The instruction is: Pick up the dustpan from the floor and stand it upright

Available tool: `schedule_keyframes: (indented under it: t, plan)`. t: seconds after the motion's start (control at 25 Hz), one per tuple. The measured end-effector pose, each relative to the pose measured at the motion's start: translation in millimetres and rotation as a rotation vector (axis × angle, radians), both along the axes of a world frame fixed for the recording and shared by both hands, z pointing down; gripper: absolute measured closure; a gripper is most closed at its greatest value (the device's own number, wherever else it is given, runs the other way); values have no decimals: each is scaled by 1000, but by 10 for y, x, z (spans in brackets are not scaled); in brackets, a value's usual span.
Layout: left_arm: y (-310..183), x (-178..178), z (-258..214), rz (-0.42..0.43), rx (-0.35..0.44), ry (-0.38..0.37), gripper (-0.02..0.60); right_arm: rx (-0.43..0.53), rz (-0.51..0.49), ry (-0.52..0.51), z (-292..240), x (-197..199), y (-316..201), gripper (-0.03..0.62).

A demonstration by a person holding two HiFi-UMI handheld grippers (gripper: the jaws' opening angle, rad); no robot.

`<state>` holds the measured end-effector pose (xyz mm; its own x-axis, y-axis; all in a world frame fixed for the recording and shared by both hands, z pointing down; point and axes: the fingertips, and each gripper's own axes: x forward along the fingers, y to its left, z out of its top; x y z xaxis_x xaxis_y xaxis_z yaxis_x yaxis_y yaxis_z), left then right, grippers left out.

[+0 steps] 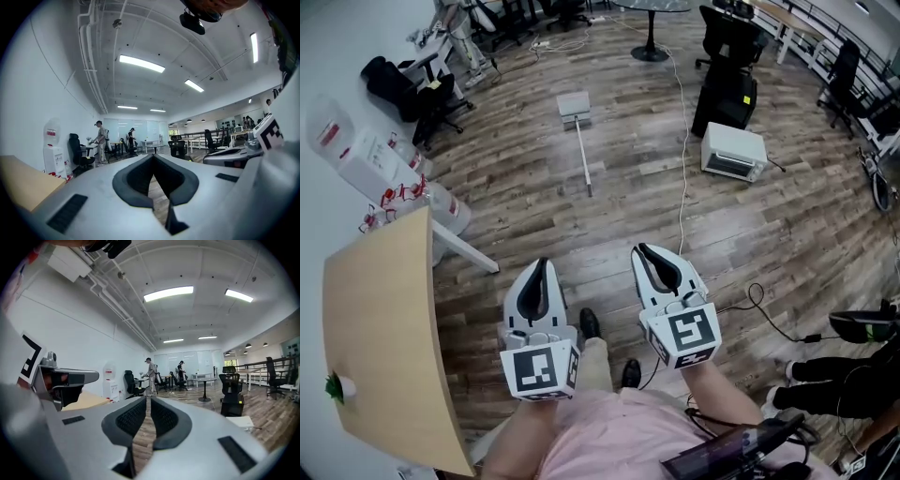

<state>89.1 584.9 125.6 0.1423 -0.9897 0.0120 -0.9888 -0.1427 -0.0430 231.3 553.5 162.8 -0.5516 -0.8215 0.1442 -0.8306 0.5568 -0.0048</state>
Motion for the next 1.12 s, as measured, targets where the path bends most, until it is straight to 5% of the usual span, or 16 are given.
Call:
schedule_keyframes:
  t: [0.76, 1.12]
  plan:
    - [-2349, -1115, 103, -6, -1, 21, 572, -29, 16, 14, 143, -984, -2288, 577]
    - [-3029, -1434, 55, 22, 17, 20, 572, 21, 44, 8, -25, -1293, -2976, 585]
